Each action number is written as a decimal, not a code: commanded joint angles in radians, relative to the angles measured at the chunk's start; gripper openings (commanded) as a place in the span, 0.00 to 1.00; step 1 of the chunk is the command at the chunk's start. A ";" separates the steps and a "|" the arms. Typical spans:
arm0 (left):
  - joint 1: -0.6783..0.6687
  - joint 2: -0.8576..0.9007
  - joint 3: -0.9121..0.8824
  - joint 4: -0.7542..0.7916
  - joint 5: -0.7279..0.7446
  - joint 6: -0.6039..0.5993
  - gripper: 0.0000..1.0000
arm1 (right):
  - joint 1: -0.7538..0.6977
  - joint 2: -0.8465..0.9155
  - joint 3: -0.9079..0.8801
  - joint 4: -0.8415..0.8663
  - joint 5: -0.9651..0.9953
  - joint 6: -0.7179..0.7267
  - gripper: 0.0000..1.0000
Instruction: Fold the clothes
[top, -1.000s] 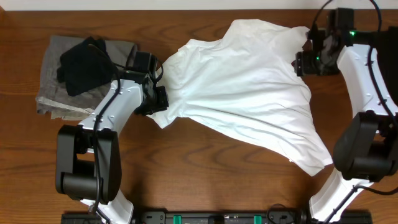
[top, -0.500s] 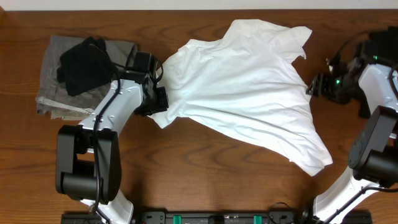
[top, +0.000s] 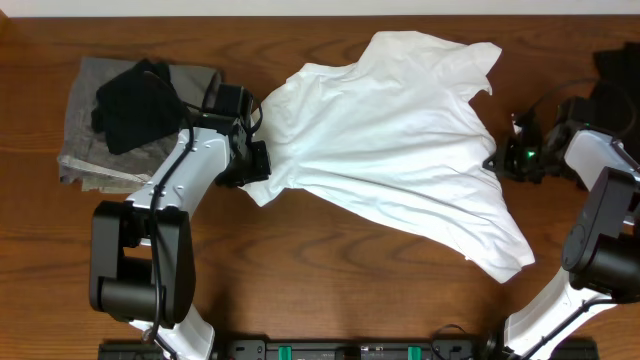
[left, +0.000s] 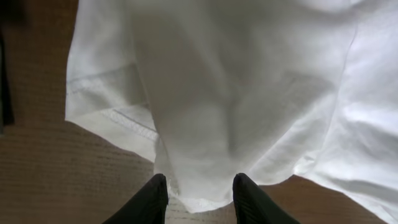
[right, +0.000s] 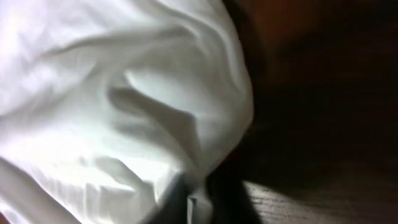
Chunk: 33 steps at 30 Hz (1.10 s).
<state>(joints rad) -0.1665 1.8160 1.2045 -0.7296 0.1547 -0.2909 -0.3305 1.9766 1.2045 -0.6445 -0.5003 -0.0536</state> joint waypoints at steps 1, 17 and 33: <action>0.002 0.012 -0.008 -0.006 0.002 0.010 0.37 | -0.004 0.006 0.000 0.033 -0.013 0.000 0.01; 0.002 0.012 -0.008 -0.018 0.002 0.010 0.37 | -0.018 0.006 0.410 -0.265 0.129 -0.084 0.01; 0.002 0.012 -0.008 -0.014 0.002 0.010 0.38 | 0.335 0.006 0.368 -0.419 0.168 -0.074 0.01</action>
<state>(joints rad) -0.1665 1.8160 1.2045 -0.7399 0.1543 -0.2909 -0.0757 1.9869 1.6066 -1.0607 -0.3573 -0.1219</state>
